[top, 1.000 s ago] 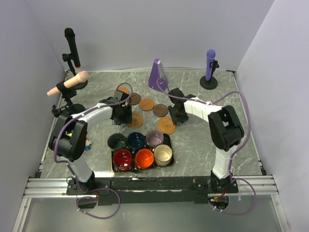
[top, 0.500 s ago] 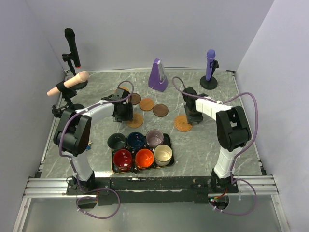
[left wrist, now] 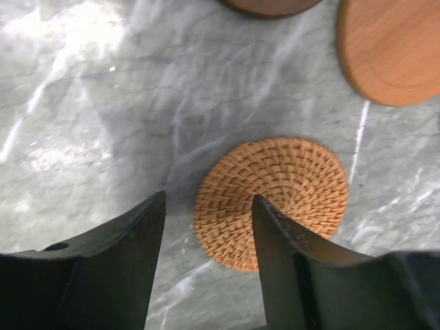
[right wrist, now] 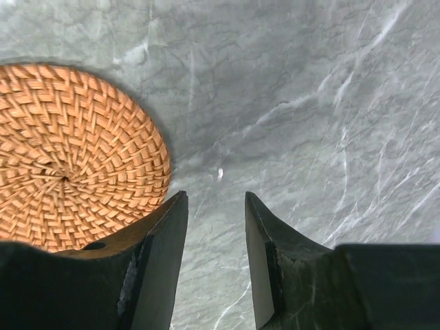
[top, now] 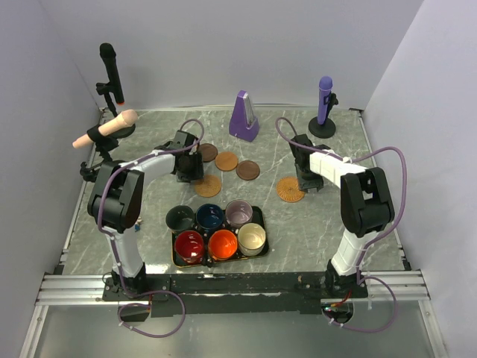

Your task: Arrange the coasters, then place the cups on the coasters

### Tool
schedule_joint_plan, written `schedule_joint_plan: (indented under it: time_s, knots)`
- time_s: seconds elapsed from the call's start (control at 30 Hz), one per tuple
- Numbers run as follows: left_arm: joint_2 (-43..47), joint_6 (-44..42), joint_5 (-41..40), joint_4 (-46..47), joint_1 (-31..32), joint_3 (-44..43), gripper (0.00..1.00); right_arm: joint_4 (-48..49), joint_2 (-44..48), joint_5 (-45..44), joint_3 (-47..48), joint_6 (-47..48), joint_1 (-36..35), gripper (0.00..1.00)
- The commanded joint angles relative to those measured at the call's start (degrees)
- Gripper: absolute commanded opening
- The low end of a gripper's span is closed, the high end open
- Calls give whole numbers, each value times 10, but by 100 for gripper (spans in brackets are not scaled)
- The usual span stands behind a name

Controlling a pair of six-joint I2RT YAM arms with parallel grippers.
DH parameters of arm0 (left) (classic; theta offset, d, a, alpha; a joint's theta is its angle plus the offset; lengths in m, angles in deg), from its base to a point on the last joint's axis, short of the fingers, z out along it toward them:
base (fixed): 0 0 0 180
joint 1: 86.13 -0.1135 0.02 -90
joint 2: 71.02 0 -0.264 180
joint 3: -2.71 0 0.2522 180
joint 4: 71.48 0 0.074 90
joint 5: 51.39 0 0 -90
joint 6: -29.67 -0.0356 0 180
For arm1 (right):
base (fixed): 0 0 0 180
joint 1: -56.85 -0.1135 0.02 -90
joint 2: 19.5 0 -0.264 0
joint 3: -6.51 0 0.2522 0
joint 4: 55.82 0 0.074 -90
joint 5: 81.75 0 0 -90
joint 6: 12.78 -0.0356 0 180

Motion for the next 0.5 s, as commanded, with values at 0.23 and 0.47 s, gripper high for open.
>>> schedule_joint_plan:
  time_s: [0.23, 0.47]
  knots:
    - [-32, -16, 59, 30, 62, 10, 45, 3, 40, 23, 49, 19, 3, 48]
    - [-47, -2, 80, 28, 102, -4, 43, 7, 57, 44, 43, 3, 1, 48]
